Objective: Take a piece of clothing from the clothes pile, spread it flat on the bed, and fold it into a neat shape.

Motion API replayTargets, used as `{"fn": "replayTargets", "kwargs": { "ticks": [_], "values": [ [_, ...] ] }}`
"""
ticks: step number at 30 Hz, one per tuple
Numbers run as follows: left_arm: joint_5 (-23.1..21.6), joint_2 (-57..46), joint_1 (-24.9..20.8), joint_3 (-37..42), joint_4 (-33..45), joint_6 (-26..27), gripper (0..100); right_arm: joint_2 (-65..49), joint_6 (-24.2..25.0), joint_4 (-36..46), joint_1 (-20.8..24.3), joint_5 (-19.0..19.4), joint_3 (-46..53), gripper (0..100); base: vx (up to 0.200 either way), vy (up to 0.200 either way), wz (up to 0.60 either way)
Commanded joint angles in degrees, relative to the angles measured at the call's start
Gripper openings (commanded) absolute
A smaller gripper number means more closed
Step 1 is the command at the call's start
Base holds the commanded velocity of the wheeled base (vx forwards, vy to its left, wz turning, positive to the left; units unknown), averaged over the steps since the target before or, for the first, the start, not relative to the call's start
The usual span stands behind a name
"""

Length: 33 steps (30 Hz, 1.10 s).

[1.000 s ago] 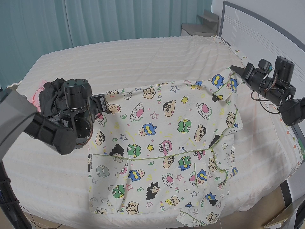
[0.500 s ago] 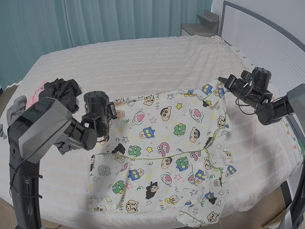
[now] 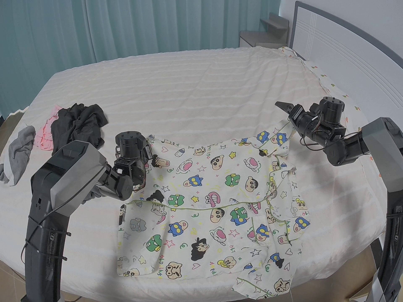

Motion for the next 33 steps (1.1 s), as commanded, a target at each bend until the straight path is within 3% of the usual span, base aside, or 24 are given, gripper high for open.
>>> {"fn": "replayTargets", "kwargs": {
  "ticks": [1, 9, 16, 20, 24, 28, 33],
  "values": [
    [0.0, 2.1, 1.4, -3.1, -0.3, -0.1, 100, 2.4, 4.9, 1.3, -2.1, -0.2, -2.8, 100, 0.000, 0.000, 0.00],
    [1.3, 0.9, 5.7, -7.0, -2.6, 0.0, 100, 3.0, 7.8, 4.1, -8.4, -0.3, -1.8, 100, 0.000, 0.000, 0.00],
    [1.3, -5.0, 8.1, -5.5, -4.1, -0.2, 100, -1.6, 10.2, 3.9, -9.7, -0.2, 2.9, 100, 0.000, 0.000, 0.00],
    [1.2, -12.2, 8.0, 1.7, -4.1, -2.7, 100, -7.0, 10.5, 3.5, -6.3, 0.5, 9.6, 100, 0.000, 0.000, 0.00],
    [-2.4, -23.6, 5.4, 19.4, -4.1, -6.9, 100, -11.9, 11.8, 3.5, 0.6, 0.5, 14.0, 100, 0.000, 0.000, 0.00],
    [-7.2, -31.8, 3.4, 33.1, -4.1, -13.4, 100, -12.8, 17.2, 4.0, 5.2, 0.5, 13.7, 100, 0.000, 0.000, 0.00],
    [-8.3, -38.6, 1.4, 43.2, -4.3, -19.2, 100, -9.2, 17.3, 4.0, 8.2, 0.1, 13.6, 100, 0.000, 0.000, 0.00]
  ]
}}
